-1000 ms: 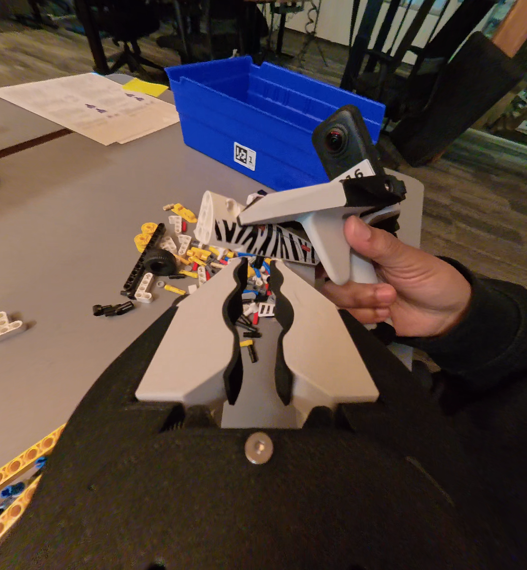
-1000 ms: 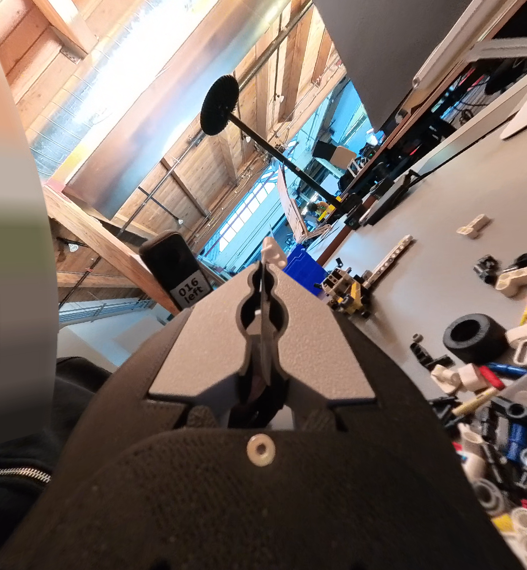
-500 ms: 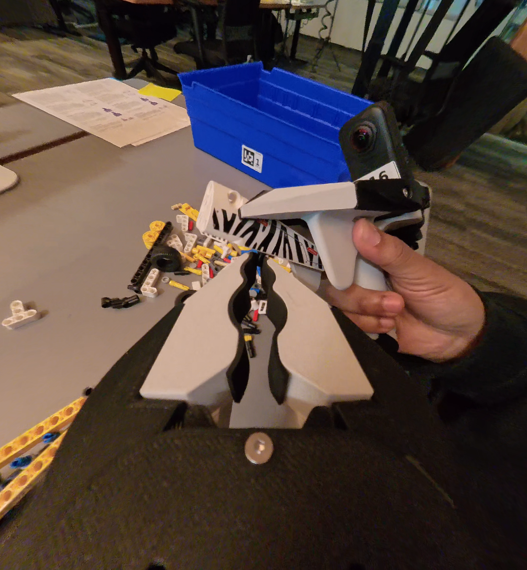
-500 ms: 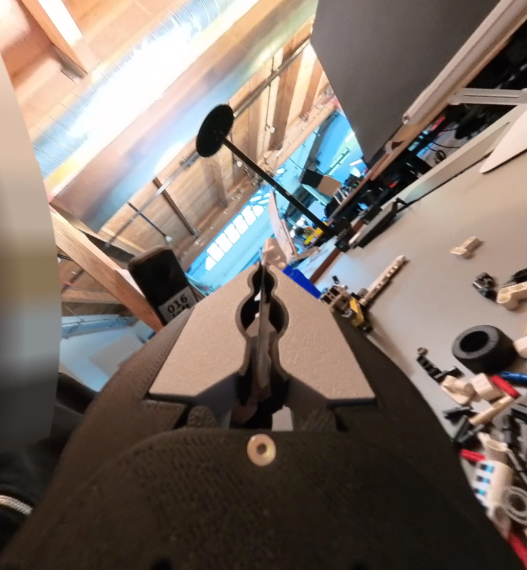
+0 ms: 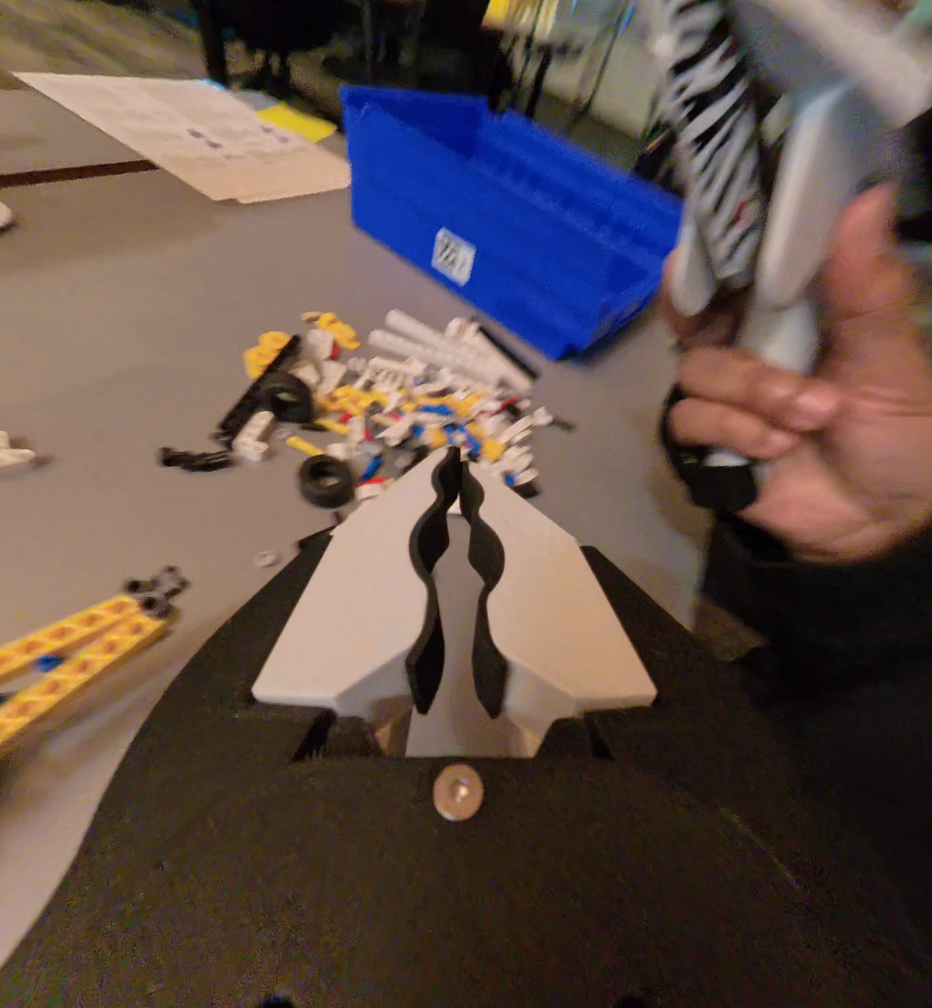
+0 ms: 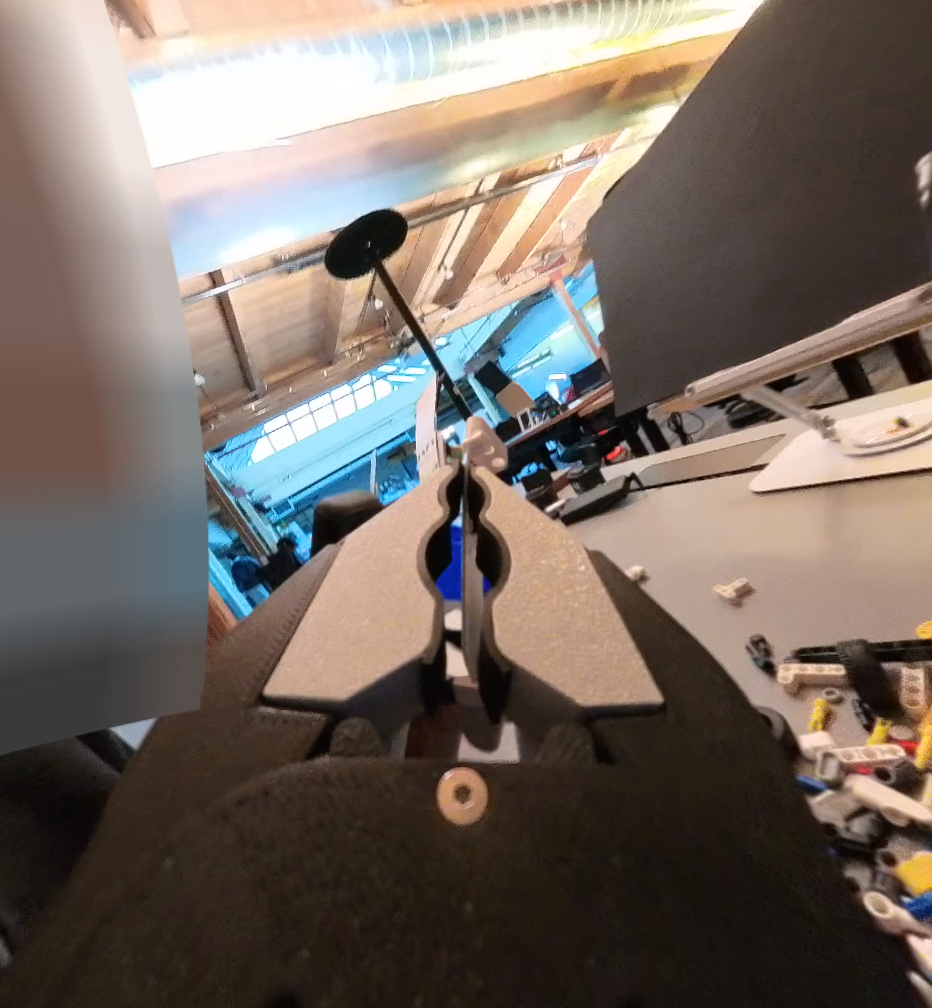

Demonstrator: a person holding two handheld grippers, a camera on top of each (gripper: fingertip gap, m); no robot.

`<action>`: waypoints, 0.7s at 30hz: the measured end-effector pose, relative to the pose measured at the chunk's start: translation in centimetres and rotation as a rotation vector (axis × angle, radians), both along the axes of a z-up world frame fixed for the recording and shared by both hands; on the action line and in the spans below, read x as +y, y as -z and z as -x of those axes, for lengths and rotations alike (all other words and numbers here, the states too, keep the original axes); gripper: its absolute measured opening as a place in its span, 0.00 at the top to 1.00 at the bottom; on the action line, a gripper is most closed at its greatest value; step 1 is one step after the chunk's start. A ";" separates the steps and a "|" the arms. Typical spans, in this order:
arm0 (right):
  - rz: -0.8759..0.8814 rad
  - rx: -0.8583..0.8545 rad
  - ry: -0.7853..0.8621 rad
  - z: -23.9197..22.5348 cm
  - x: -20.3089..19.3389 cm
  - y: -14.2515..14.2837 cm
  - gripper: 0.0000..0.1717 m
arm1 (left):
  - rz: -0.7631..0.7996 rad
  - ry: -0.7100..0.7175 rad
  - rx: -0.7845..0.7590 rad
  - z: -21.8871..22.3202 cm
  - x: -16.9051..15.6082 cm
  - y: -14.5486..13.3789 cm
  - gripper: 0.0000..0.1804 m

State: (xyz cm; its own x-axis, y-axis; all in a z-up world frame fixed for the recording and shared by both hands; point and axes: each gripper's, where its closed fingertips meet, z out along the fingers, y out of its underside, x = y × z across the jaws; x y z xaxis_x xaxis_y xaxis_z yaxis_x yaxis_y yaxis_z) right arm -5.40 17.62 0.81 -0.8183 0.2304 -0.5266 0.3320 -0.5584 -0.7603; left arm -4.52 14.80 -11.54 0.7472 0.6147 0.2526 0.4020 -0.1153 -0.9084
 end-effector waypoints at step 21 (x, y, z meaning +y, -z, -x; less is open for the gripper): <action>-0.376 -0.023 0.059 3.1 -0.7 6.7 1.00 | 0.359 -0.006 -0.046 2.7 -0.7 7.3 0.88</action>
